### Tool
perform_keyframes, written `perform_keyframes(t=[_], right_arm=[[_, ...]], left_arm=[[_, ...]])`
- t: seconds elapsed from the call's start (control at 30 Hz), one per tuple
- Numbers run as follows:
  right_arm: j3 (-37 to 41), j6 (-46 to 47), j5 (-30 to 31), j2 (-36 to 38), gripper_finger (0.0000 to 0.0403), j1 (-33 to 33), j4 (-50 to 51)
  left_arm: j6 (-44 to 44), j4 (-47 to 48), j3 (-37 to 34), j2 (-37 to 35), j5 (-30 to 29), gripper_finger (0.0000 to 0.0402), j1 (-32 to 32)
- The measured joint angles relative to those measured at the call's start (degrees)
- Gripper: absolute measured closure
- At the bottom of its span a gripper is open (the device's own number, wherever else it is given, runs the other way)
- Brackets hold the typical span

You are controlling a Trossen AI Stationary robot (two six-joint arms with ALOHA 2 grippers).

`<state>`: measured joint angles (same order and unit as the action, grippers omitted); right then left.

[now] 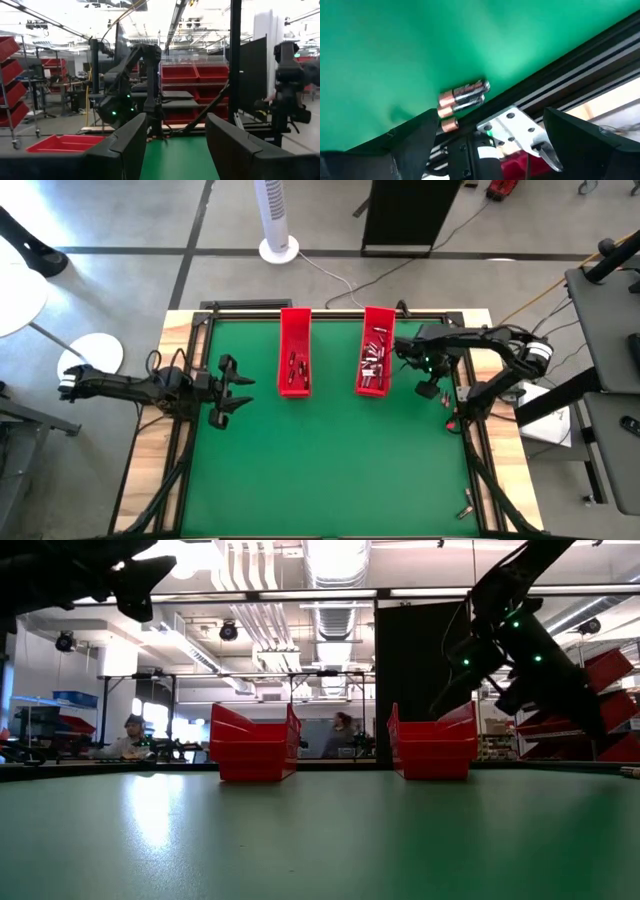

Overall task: Sort batteries
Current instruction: Put the black battery into the left red bin

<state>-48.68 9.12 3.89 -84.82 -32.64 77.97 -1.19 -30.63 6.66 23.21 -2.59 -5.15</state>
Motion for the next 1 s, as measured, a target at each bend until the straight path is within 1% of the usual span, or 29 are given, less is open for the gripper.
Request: perform_keyframes(t=[0.07, 0.27, 0.37, 0.4, 0.47, 0.57, 0.83, 1.0], right_arm=[[-1.7, -0.6, 0.4, 0.0, 0.0049, -3.4, 0.0], [-7.7, -0.9, 1.1, -0.1, 0.005, -16.2, -1.2], [-10.5, 0.3, 1.2, -0.1, 0.0054, -20.8, -3.5], [-11.4, 0.8, -0.2, -0.1, 0.0056, -21.9, -4.2], [-12.8, 2.4, -3.1, -0.1, 0.006, -23.3, -5.9], [-14.4, 4.9, -4.8, -0.1, 0.0065, -24.4, -9.0], [-20.7, 7.5, -3.9, -1.0, 0.006, -26.1, -11.1], [-25.5, 10.1, -3.9, -6.6, 0.0062, -29.0, -11.0]], left_arm=[[-0.7, -0.1, 0.0, 0.2, 0.0, 0.0222, 0.0], [-1.0, -0.1, 0.0, 0.2, 0.0, 0.0222, 0.0], [-1.4, -0.1, 0.0, 0.2, 0.0, 0.0222, 0.0], [-1.7, -0.2, 0.0, 0.2, 0.0, 0.0222, 0.0], [-2.2, -0.2, 0.0, 0.2, 0.0, 0.0222, 0.0], [-2.4, -0.2, 0.0, 0.2, 0.0, 0.0222, 0.0], [-2.2, -0.2, 0.1, 0.2, 0.0, 0.0222, 0.0], [-1.3, -0.3, 0.1, 0.2, 0.0, 0.0222, 0.0]])
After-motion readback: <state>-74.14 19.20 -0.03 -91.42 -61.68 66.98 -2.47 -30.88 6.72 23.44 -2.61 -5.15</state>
